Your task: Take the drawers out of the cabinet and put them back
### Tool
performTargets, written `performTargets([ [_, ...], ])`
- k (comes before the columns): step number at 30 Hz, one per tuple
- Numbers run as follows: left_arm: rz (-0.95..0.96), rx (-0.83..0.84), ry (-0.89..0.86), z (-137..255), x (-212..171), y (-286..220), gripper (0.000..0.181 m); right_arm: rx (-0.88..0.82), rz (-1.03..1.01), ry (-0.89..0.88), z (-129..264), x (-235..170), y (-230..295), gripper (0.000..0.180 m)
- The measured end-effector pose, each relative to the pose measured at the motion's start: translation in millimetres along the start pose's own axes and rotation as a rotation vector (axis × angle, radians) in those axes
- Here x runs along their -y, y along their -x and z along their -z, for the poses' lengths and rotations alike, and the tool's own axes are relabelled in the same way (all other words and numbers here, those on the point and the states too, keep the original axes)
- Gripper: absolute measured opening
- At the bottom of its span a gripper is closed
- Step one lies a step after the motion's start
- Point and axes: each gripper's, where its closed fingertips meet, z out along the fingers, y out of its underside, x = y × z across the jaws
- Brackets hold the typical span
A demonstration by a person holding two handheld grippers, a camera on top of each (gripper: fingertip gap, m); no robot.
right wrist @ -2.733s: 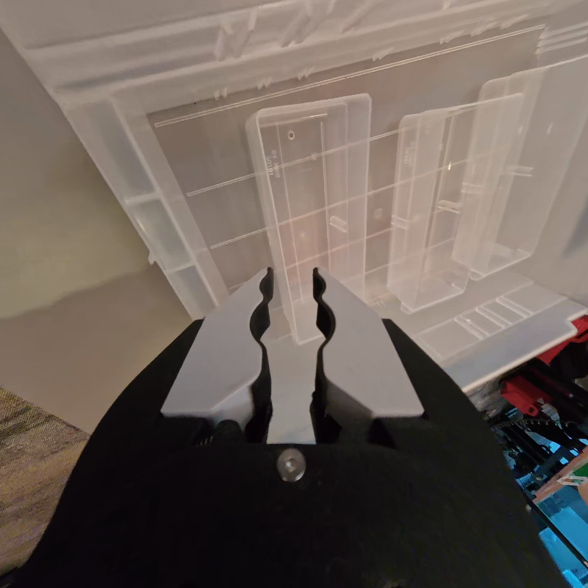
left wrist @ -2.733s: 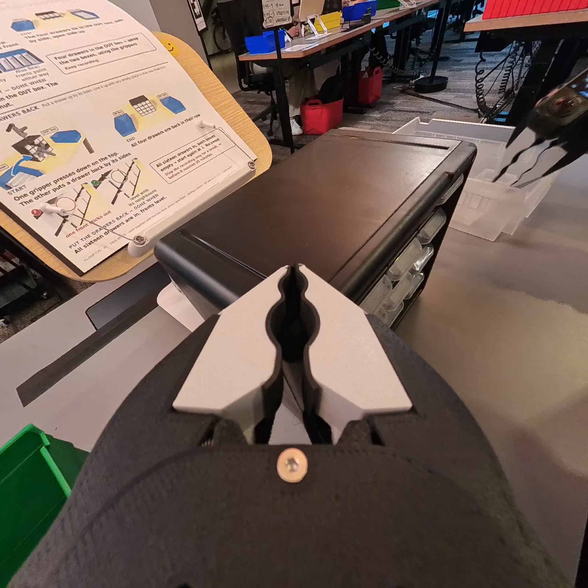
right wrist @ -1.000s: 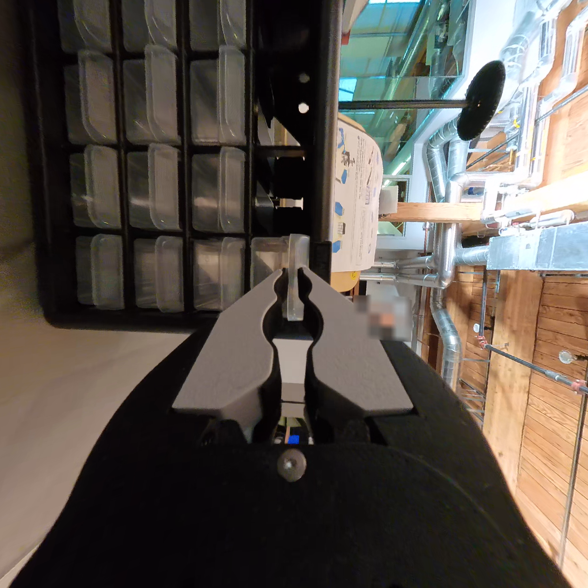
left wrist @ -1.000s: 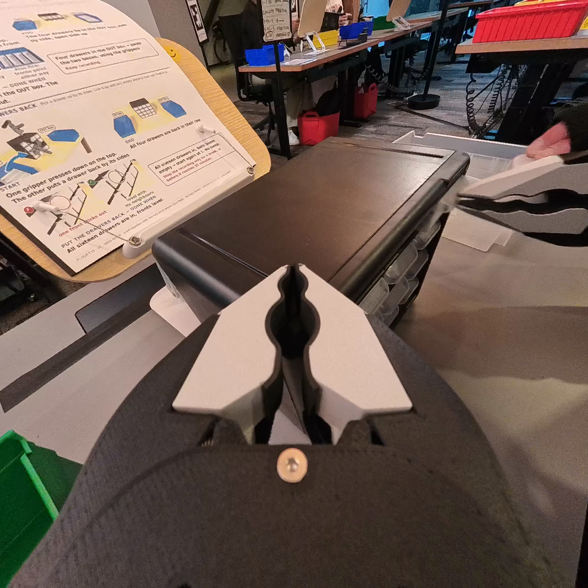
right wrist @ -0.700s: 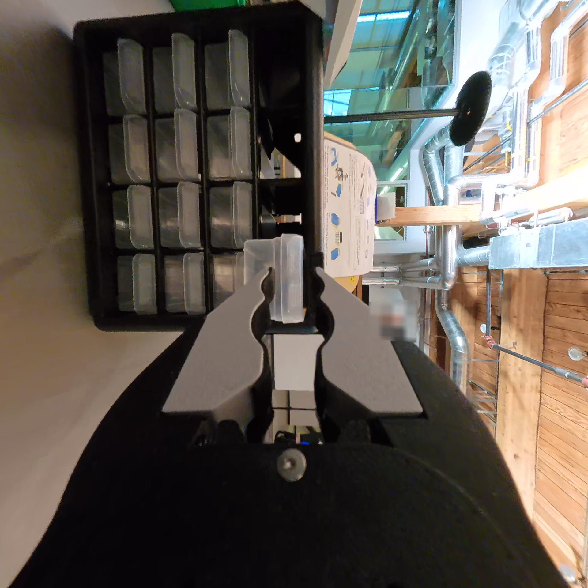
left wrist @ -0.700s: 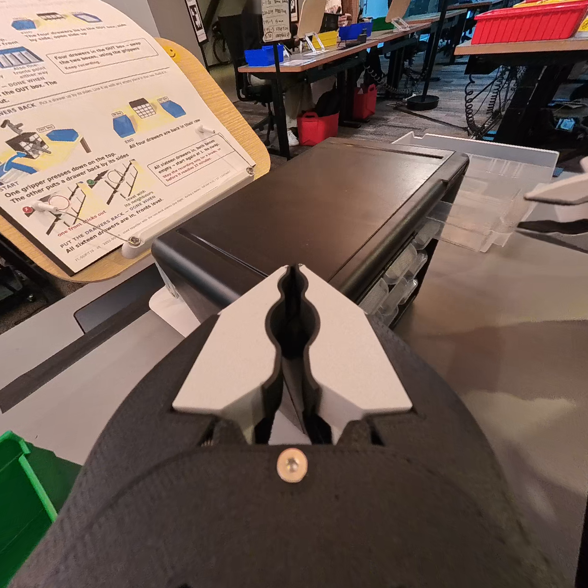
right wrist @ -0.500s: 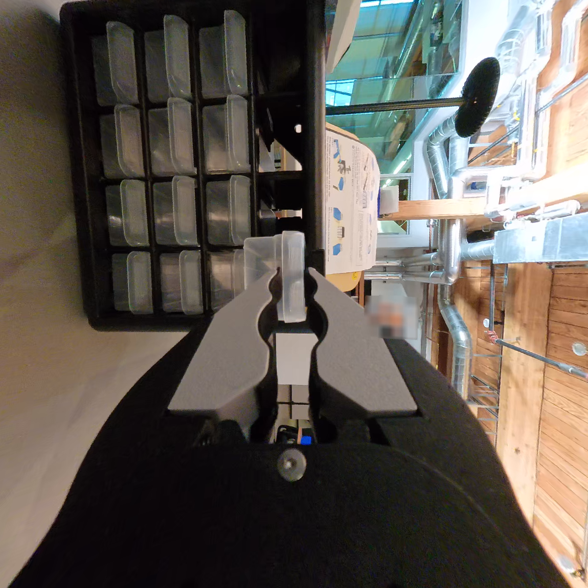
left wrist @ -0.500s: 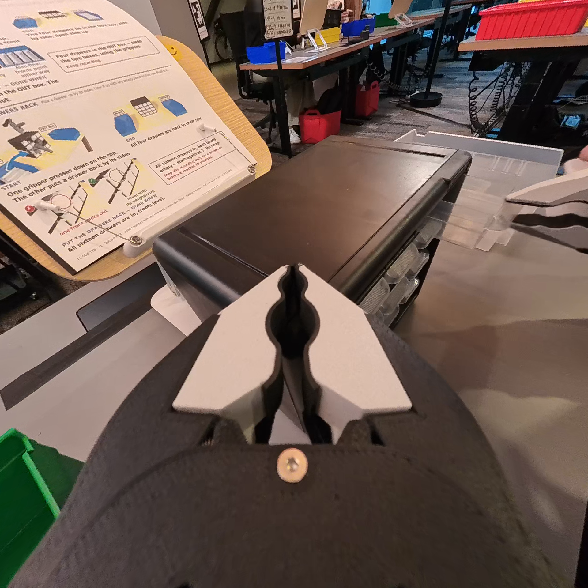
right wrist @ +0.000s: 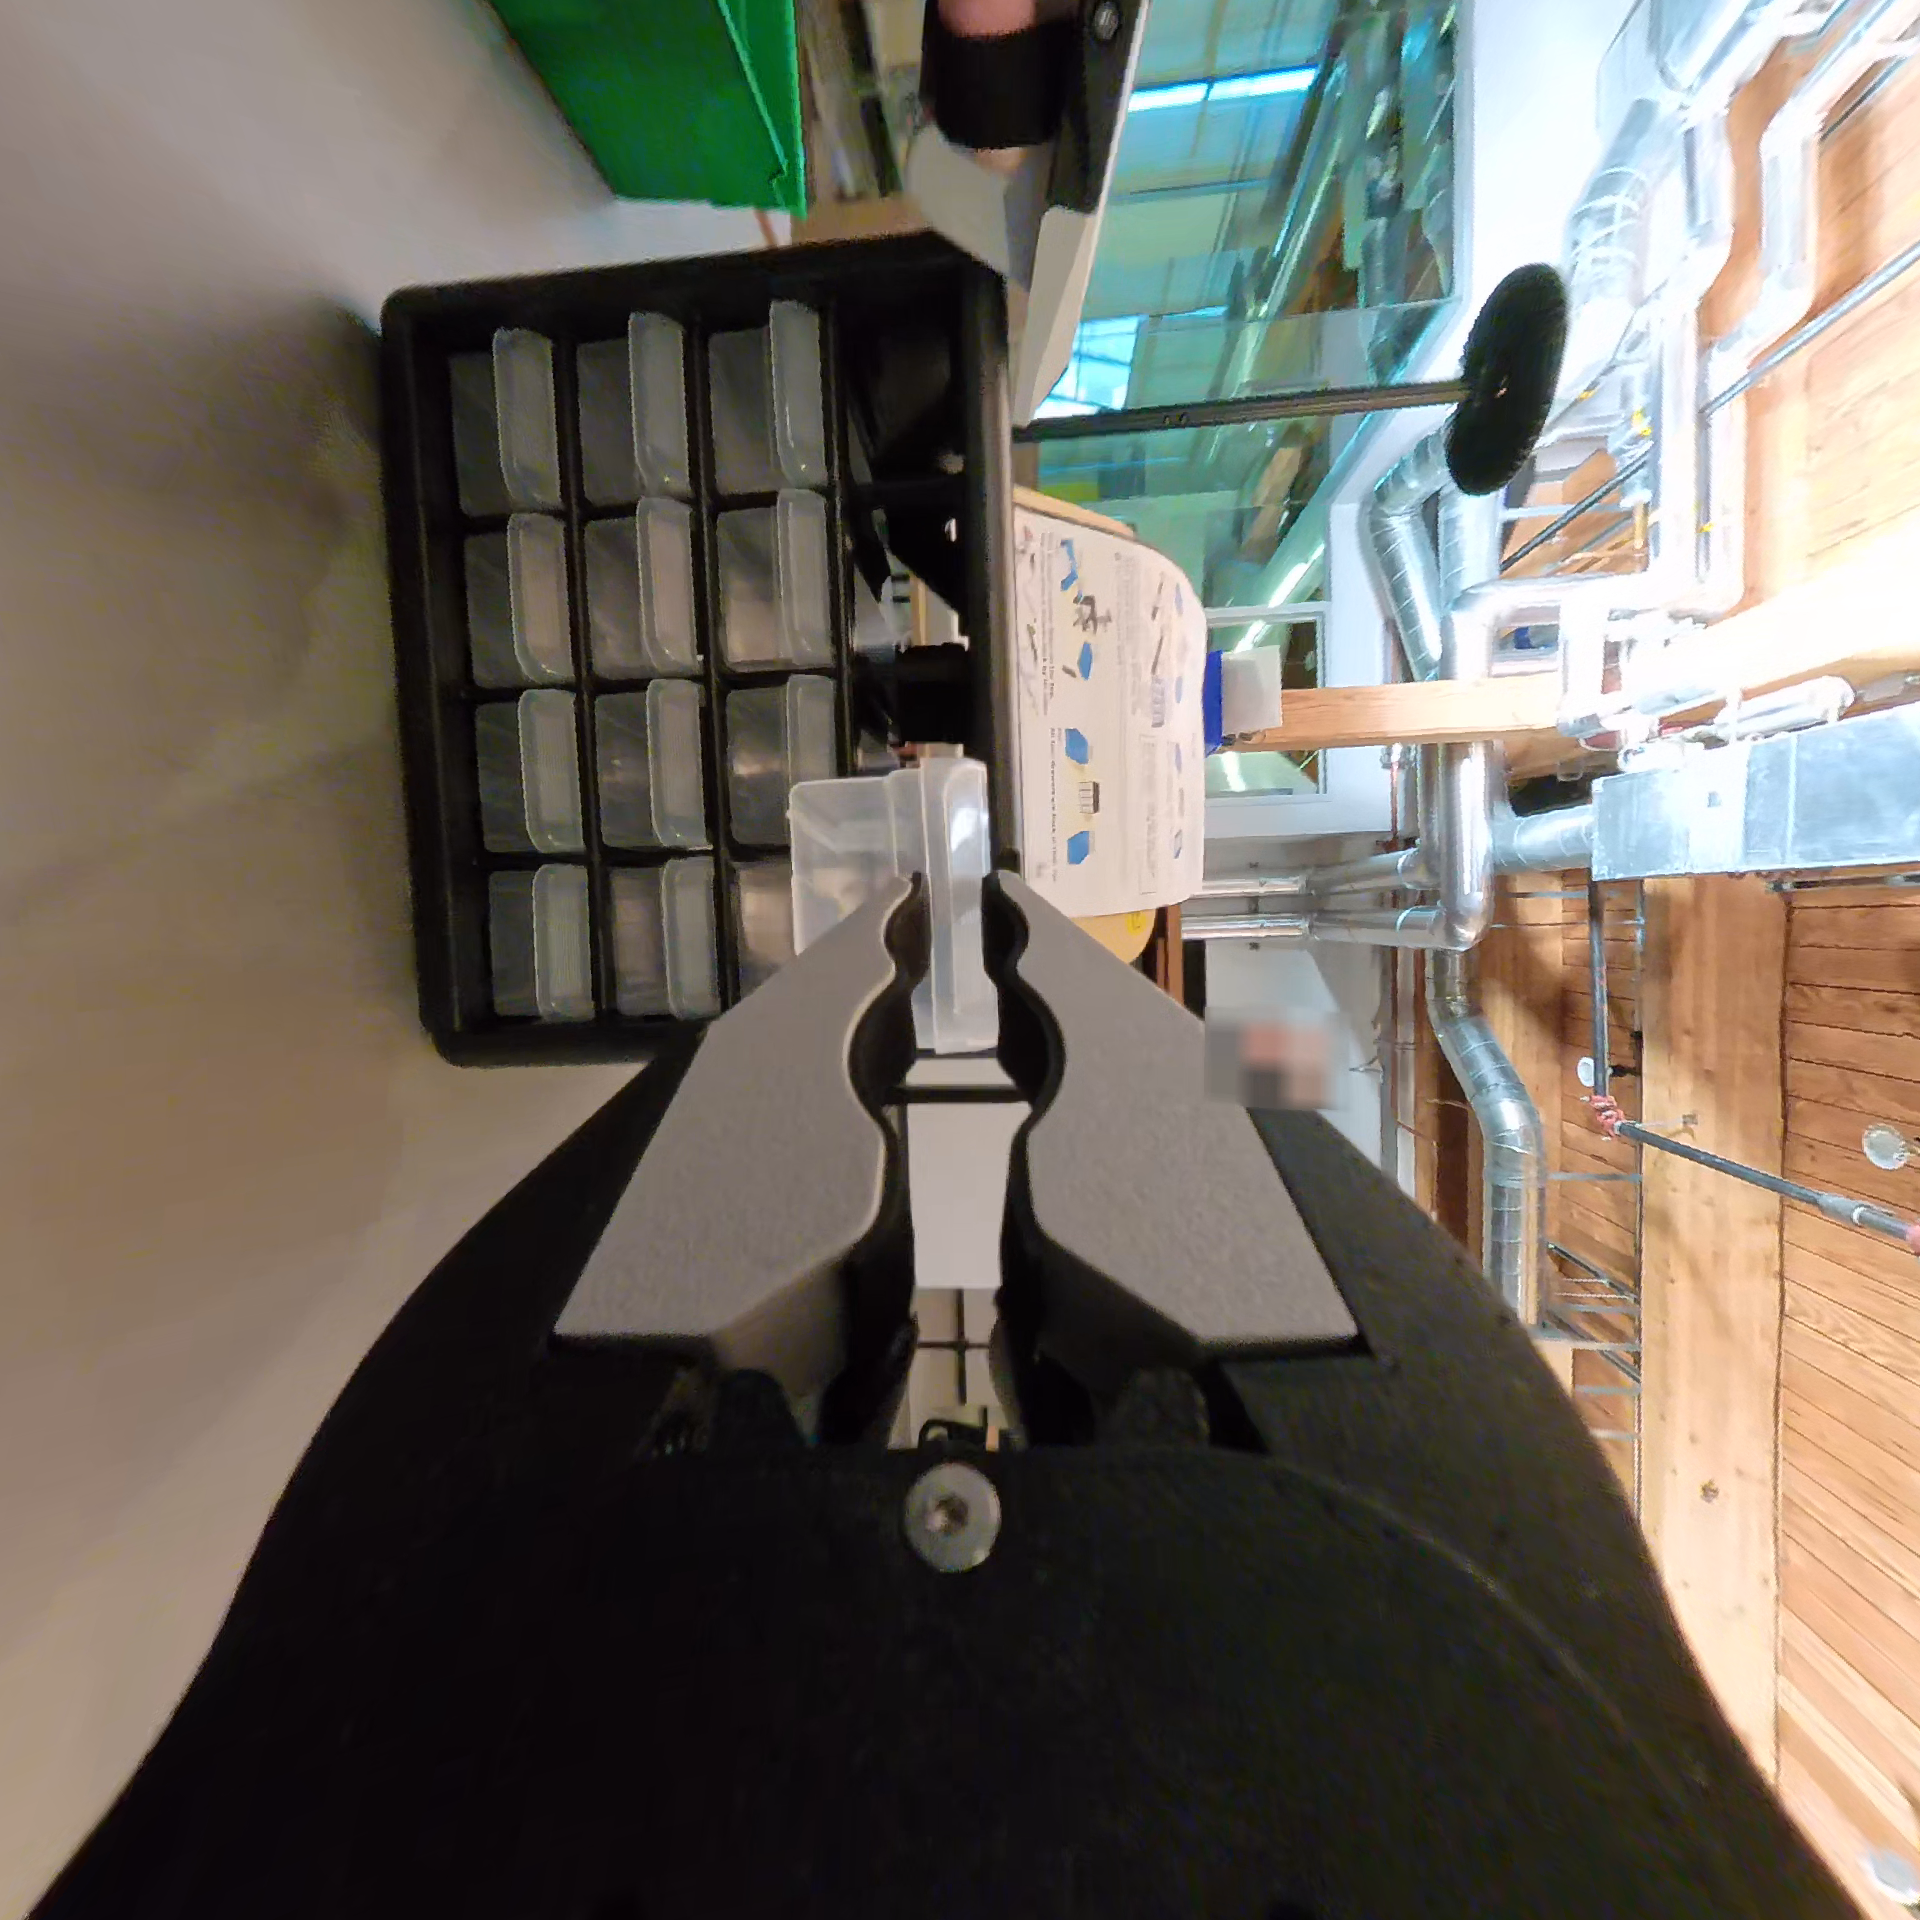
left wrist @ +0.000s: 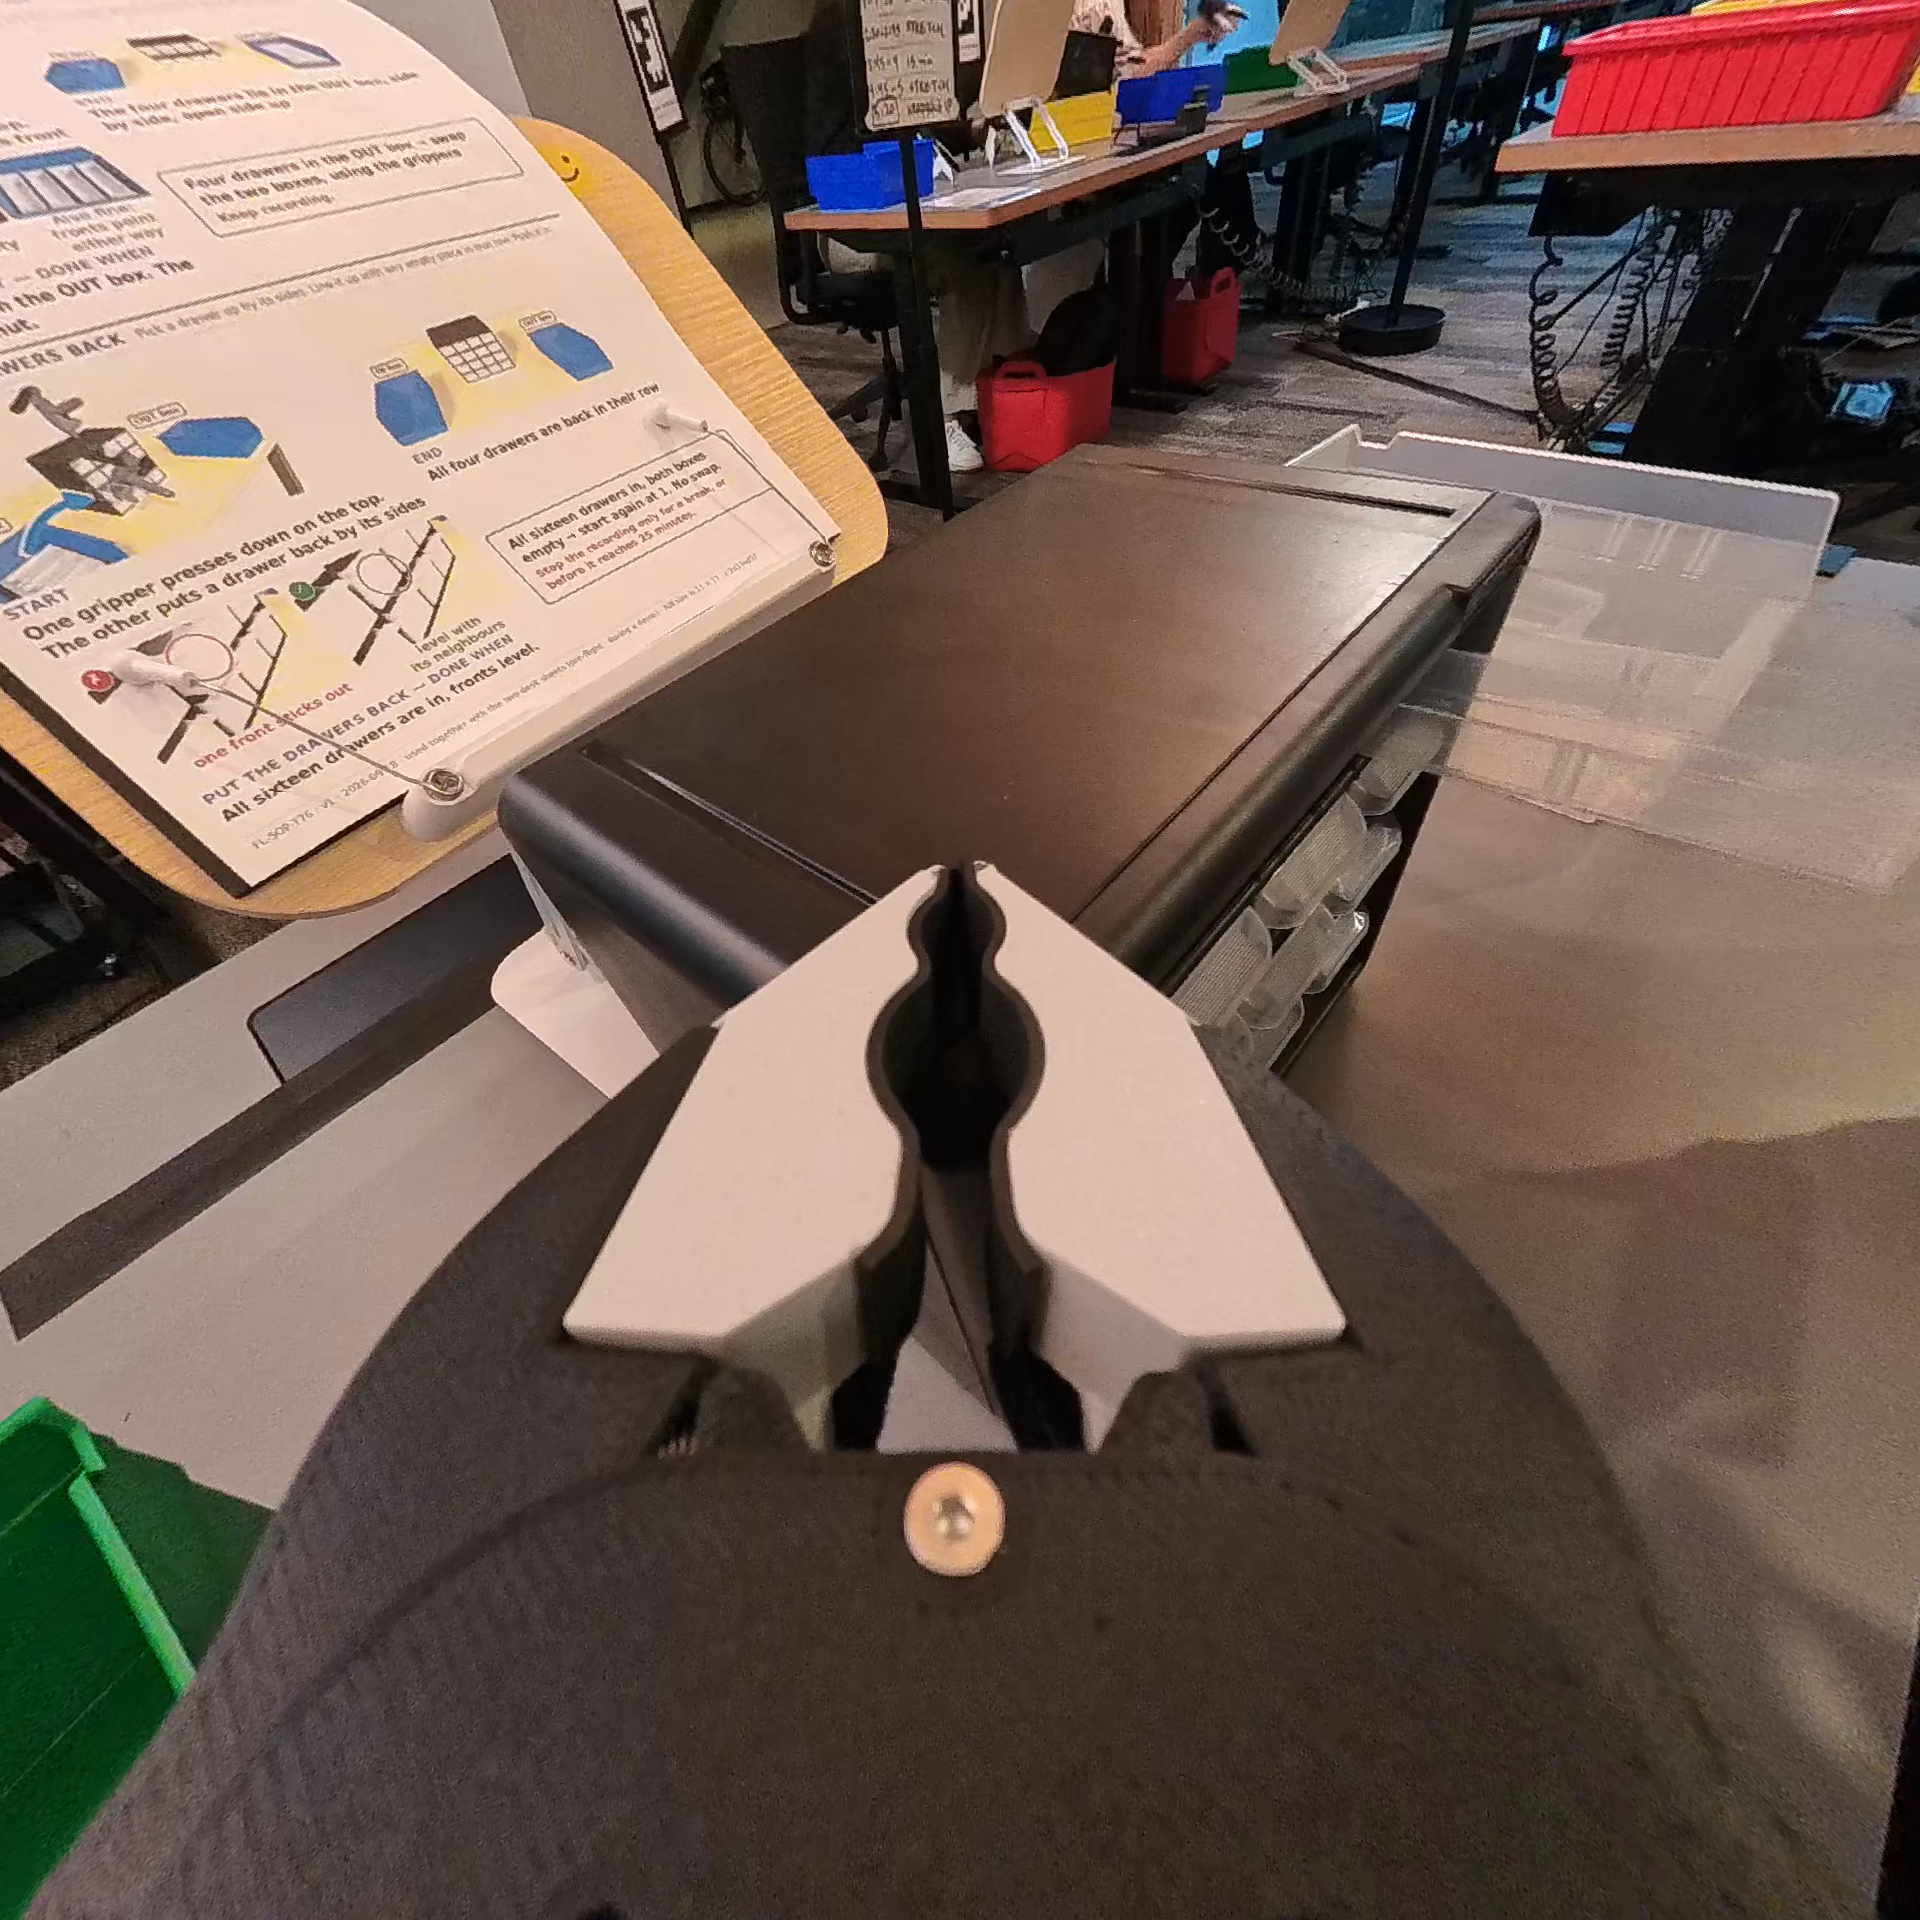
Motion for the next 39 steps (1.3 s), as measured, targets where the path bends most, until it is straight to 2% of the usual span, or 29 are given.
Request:
performTargets([
  [1,0.000,0.001,0.000,0,0,0,0.000,0.008,0.001,0.009,1,-1,-1,0.008],
  [6,0.000,0.001,0.000,0,0,0,0.000,0.011,-0.008,0.032,8,-7,-1,0.006],
  [11,0.002,0.000,-0.001,0,0,0,0.000,0.031,-0.049,-0.039,16,10,1,0.000],
  [22,0.003,-0.001,-0.001,0,0,0,0.000,0.203,-0.168,-0.032,0,-16,50,0.000],
  [27,0.004,-0.003,-0.003,0,0,0,0.000,0.234,-0.245,-0.043,13,-25,61,0.002],
  [35,0.005,-0.001,-0.003,0,0,0,0.000,0.562,-0.258,-0.006,63,-42,118,0.009],
  [36,0.005,-0.001,-0.003,0,0,0,0.000,0.623,-0.261,0.014,70,-46,129,0.013],
  [37,0.005,0.000,-0.003,0,0,0,0.000,0.662,-0.258,0.043,75,-50,138,0.027],
  [39,0.005,0.000,-0.003,0,0,0,0.000,0.755,-0.266,0.096,84,-57,157,0.038],
])
